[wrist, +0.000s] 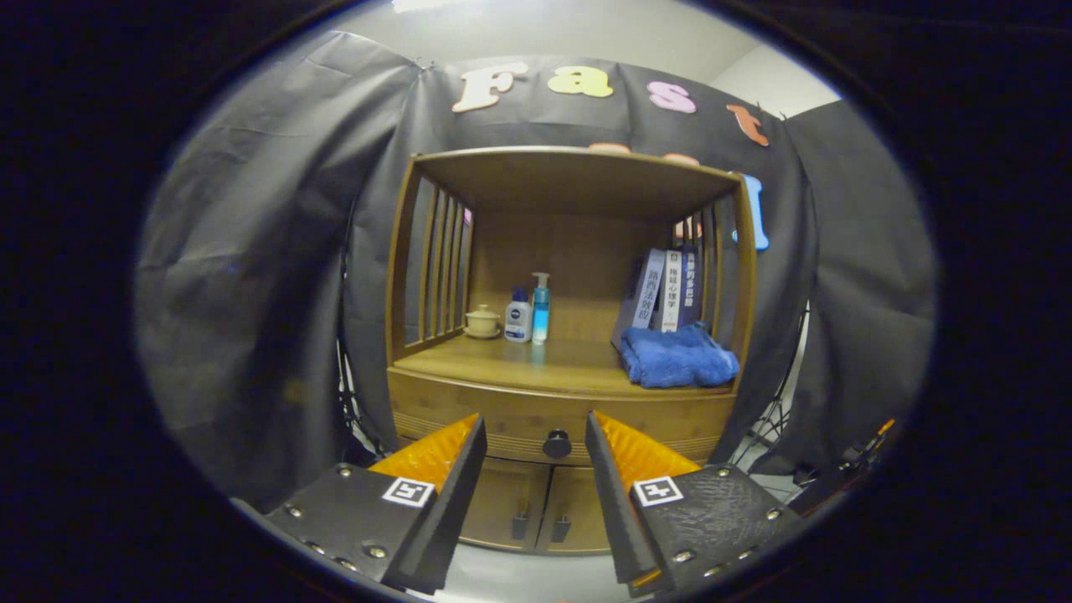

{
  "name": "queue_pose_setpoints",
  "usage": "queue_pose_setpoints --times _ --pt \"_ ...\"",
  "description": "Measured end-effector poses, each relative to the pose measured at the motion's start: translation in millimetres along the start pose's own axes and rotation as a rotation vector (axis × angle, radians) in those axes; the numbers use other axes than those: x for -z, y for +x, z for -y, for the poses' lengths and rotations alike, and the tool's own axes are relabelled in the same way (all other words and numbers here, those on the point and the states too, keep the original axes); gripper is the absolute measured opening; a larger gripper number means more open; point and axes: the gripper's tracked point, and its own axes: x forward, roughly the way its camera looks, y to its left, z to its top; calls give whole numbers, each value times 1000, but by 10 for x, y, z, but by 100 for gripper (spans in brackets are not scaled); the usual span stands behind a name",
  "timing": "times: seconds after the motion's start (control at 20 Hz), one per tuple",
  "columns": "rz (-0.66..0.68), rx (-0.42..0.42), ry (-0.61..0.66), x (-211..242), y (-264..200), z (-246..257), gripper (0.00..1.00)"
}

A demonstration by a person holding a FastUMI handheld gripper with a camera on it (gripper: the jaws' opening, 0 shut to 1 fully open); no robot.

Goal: Pull open the drawer, take out the items inside it, and place them on the countertop above the cabinet.

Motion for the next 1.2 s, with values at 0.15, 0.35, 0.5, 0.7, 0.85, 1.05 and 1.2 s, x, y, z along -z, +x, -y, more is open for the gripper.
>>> queue_pose_setpoints --times 0.15,0.35,0.5,0.7,0.85,1.05,1.2 --pt "-24 6 59 232 480 -35 72" --pt "-112 101 94 679 1036 165 72" --pt "-161 91 98 922 1374 185 72" --pt "-242 75 142 1237 1696 276 72" --pt "-242 54 183 1302 1793 246 45" --pt "-301 62 137 1315 1754 229 28" --pt "-329 60 138 1315 1524 194 24"
